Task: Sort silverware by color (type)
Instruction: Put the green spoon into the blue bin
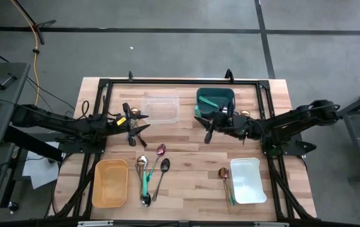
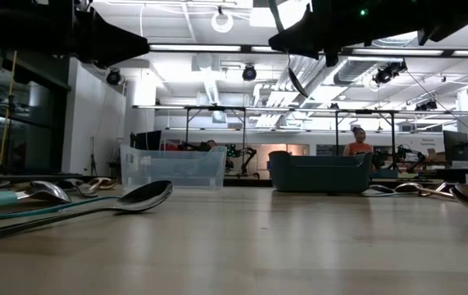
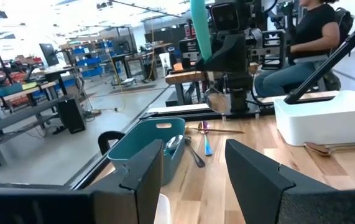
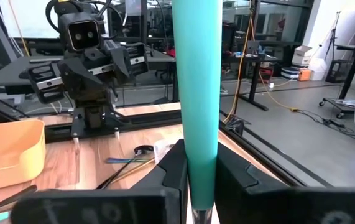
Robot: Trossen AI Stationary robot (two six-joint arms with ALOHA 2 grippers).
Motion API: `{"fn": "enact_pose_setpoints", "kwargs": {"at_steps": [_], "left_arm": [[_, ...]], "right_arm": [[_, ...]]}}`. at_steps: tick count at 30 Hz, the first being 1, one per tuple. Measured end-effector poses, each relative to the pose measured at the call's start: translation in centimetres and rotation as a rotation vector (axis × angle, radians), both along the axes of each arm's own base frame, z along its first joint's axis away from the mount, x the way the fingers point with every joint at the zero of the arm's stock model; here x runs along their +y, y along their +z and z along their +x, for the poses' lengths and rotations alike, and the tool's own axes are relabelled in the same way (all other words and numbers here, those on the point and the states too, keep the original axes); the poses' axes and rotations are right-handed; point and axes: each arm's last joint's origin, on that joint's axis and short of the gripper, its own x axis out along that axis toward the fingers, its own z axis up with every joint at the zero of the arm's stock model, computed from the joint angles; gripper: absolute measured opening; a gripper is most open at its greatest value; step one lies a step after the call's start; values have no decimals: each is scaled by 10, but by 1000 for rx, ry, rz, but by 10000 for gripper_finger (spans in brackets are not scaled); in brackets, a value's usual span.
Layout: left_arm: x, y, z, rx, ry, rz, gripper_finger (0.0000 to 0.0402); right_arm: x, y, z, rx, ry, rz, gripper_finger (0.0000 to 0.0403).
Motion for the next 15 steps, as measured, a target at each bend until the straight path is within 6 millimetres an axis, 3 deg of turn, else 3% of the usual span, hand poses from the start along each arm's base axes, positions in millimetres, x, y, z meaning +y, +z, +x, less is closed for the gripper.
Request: {"fn": "enact_pose_setpoints", "kwargs": {"at_steps": [10, 15], "left_arm": [[0, 0, 0, -1, 0, -1, 166], [0, 2, 0, -20, 0, -3, 166]], "right_arm": [[-1, -2, 0, 12, -23, 14, 40], [-10, -3, -2, 21, -208, 23, 40]]}}
